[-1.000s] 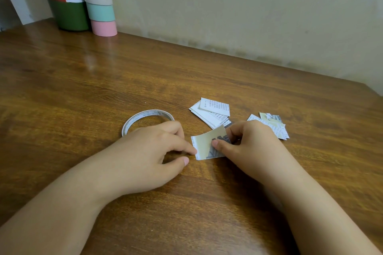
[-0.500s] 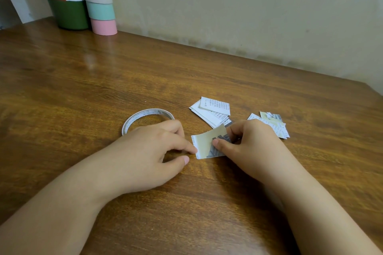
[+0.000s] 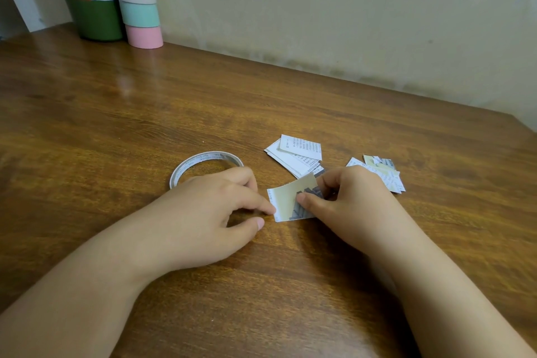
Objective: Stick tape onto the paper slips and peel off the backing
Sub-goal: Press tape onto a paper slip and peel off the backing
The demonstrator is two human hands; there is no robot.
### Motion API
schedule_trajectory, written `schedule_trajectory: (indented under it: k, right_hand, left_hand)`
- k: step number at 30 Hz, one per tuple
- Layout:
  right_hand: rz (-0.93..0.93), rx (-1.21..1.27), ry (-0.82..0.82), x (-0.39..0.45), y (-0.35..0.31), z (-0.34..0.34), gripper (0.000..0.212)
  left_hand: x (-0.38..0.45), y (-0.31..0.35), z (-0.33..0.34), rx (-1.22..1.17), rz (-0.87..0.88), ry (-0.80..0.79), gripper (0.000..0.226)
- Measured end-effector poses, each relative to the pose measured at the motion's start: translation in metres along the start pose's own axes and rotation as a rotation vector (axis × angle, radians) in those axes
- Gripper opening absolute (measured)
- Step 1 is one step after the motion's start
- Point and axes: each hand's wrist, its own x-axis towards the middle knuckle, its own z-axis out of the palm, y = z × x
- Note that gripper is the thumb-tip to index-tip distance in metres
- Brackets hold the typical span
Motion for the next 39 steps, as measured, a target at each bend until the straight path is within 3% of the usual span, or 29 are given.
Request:
schedule_trajectory:
  k: [15, 24, 39]
  right_hand:
    - [-0.019, -0.013, 0.014, 0.0, 0.0, 0.001, 0.04]
    - [0.044, 0.076, -0.031, 0.004, 0.012, -0.011, 0.018]
    - [0.02, 0.084, -0.089, 0.007, 0.017, -0.013, 0.019]
  left_hand:
    - [0.001, 0.002, -0.001, 0.028, -0.002, 0.003, 0.04]
    - [0.002, 0.003, 0.002, 0.068, 0.001, 0.013, 0.039]
    - [0.001, 0.003, 0.003, 0.029, 0.004, 0.042, 0.035]
